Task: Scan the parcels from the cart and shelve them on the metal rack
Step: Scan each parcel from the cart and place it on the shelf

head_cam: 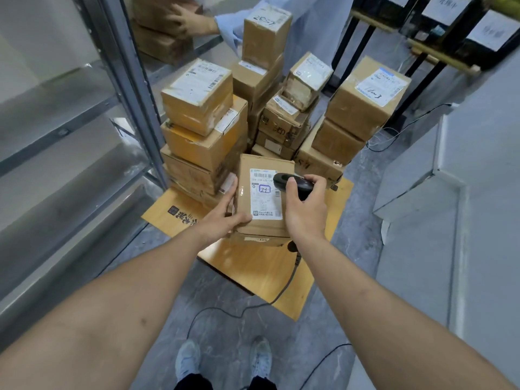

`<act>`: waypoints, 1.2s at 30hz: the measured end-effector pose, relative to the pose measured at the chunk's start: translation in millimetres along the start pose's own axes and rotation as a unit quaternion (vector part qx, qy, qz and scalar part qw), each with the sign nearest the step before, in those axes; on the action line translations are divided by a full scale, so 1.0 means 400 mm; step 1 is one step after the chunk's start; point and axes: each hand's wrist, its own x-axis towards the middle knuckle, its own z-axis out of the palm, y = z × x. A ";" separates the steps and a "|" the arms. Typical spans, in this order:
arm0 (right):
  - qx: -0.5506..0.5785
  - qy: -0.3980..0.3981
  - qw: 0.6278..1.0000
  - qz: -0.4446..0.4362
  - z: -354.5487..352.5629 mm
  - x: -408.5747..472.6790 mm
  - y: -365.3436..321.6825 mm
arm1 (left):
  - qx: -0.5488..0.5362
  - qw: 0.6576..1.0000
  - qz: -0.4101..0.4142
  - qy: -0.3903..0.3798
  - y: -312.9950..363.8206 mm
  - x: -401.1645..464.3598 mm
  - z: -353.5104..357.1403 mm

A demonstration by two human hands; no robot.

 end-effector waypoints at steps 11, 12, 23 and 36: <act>-0.004 0.071 0.997 -0.014 -0.036 -0.162 -0.071 | 0.033 0.996 0.054 -0.067 0.055 -0.156 -0.034; -0.005 0.069 0.997 -0.017 -0.045 -0.178 -0.078 | 0.036 0.995 0.060 -0.068 0.058 -0.177 -0.035; -0.022 -0.005 0.997 -0.077 -0.173 -0.311 -0.119 | 0.025 0.997 0.070 0.024 0.034 -0.420 0.018; -0.047 -0.130 0.971 -0.195 -0.249 -0.478 -0.163 | -0.023 0.978 0.100 0.183 -0.015 -0.721 0.078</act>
